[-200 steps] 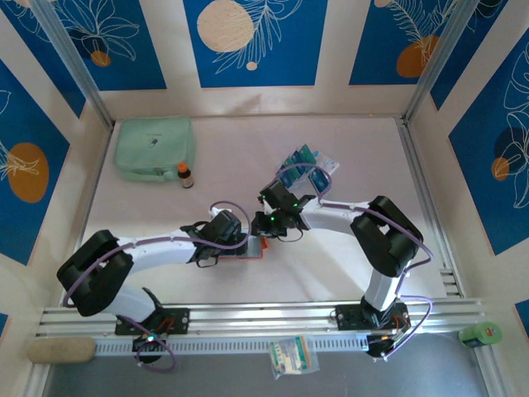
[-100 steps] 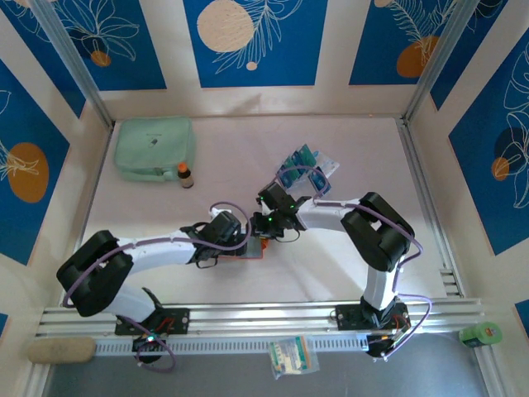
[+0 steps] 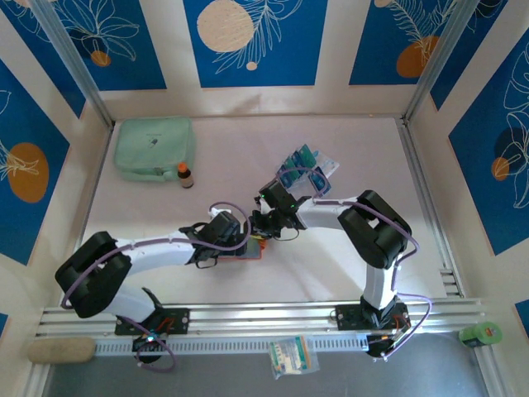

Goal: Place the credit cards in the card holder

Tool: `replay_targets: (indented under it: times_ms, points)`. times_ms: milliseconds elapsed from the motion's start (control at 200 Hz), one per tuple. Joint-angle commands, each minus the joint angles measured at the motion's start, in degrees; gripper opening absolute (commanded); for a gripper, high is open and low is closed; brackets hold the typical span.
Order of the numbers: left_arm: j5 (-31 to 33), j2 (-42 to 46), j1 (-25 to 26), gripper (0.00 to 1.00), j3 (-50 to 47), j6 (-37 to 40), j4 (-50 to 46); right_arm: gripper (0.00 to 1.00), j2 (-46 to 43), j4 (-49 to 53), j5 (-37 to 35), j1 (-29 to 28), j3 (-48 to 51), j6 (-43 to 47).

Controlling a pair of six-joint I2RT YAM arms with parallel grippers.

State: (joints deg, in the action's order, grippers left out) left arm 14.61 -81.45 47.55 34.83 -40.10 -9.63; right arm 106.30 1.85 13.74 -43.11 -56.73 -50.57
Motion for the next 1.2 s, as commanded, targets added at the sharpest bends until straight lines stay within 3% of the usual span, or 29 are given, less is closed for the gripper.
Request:
replay_targets:
  times_ms: [0, 465, 765, 1195]
  points:
    - [0.74, 2.91, 0.19, 0.94, -0.33, 0.14, -1.24, 0.24, -1.62, 0.30, 2.79, -0.08, 1.17, -0.98]
    - [6.40, 20.02, -2.93, 1.00, 0.12, 0.81, -9.19, 0.50, -3.56, 4.58, 1.64, -4.39, -4.69, -2.50]
    - [6.66, 27.31, -6.09, 1.00, -1.41, 1.16, -11.64, 0.53, 5.08, 5.36, 1.38, -7.12, -13.37, -4.86]
    - [4.64, 28.17, -7.91, 1.00, -4.98, 0.92, -10.61, 0.53, 11.57, 5.10, 2.62, -7.55, -19.12, -5.97]
